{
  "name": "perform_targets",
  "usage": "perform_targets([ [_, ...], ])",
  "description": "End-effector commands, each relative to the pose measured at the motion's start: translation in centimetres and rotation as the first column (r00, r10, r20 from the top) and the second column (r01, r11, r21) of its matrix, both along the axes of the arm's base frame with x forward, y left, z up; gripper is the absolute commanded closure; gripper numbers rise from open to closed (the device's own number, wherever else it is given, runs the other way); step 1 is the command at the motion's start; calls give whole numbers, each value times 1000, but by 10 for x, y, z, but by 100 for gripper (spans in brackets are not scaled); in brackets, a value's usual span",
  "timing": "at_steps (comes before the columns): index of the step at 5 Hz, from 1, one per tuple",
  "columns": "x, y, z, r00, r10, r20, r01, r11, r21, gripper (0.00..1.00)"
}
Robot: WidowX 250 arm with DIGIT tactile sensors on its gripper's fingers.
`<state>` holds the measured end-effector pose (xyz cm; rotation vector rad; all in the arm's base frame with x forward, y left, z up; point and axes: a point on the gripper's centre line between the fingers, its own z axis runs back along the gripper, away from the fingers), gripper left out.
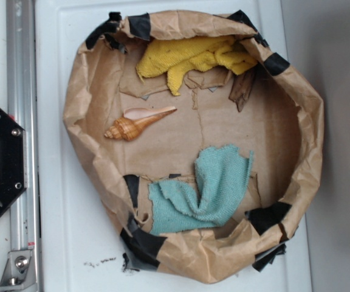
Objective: Grab the shell.
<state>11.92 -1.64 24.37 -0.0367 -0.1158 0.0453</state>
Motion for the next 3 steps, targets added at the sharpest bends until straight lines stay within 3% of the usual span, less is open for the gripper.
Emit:
perform_targets([
  [1, 0, 0, 0, 1000, 0, 0, 0, 1000, 0, 0],
  [2, 50, 11, -37, 997, 57, -47, -54, 997, 57, 0],
  [3, 75, 20, -64, 996, 80, -49, -78, 996, 42, 0],
])
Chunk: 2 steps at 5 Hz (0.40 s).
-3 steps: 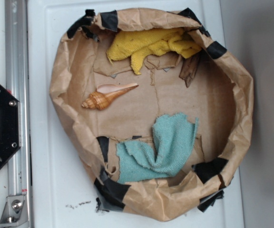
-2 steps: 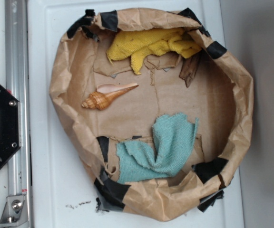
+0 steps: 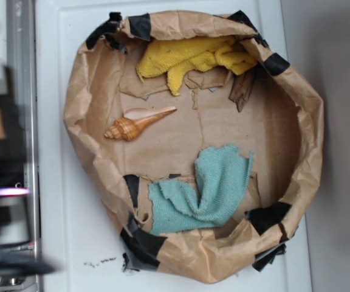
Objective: Grab the shell.
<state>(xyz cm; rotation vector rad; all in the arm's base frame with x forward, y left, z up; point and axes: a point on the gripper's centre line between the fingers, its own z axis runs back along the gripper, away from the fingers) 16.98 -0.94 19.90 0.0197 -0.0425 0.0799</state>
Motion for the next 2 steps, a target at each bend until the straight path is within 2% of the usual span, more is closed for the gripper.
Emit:
perform_targets([
  [1, 44, 38, -51, 998, 68, -7, -68, 998, 12, 0],
  [2, 50, 59, -92, 992, 101, -82, -98, 994, 39, 0],
])
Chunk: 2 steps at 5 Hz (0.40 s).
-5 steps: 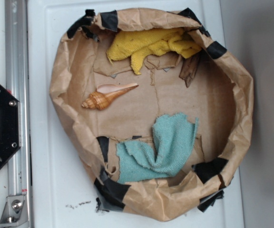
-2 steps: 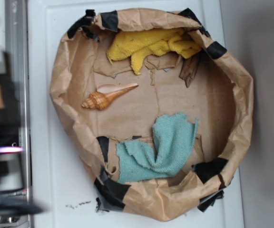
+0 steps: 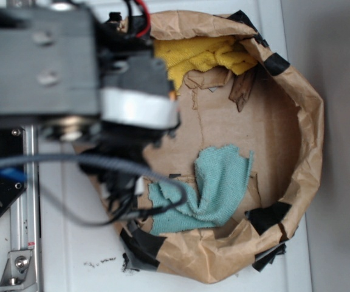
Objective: Grab the shell.
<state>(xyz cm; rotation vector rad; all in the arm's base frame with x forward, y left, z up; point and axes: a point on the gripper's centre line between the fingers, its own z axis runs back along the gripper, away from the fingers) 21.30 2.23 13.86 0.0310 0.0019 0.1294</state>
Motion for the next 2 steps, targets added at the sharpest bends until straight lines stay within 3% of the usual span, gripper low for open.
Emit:
perform_targets([
  [1, 10, 32, -67, 997, 56, -57, -53, 997, 47, 0],
  [2, 5, 18, -98, 995, 3, -100, -2, 1000, 19, 0],
])
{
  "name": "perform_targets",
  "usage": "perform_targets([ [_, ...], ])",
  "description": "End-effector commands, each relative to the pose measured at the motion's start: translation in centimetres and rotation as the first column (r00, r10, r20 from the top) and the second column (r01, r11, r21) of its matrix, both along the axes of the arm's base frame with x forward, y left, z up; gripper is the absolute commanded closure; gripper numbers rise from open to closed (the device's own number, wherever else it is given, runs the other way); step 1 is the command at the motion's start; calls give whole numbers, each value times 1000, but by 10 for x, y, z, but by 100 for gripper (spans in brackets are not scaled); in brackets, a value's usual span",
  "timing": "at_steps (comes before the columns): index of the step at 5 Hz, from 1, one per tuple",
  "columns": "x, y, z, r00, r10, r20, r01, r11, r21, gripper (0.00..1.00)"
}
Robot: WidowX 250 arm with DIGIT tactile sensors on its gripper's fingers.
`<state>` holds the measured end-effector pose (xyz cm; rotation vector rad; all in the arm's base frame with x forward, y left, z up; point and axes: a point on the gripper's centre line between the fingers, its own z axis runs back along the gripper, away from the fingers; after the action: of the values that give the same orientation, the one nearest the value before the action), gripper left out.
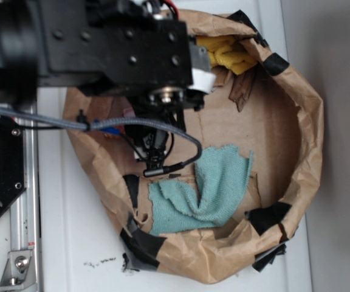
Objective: Grab the shell.
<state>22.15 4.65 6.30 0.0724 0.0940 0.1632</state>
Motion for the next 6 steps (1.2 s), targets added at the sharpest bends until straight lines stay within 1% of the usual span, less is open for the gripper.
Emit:
perform_targets([
  [1, -19, -34, -43, 991, -122, -58, 119, 992, -45, 0],
  [2, -25, -36, -53, 990, -125, -67, 123, 992, -29, 100],
  [3, -23, -29, -58, 992, -108, -73, 107, 994, -12, 100],
  [4, -22, -26, -53, 994, -100, -52, 100, 995, -1, 100],
  [5, -18, -24, -25, 996, -89, 3, 89, 996, 13, 100],
  [6, -4, -19, 25, 987, -28, 160, 37, 998, -55, 100],
])
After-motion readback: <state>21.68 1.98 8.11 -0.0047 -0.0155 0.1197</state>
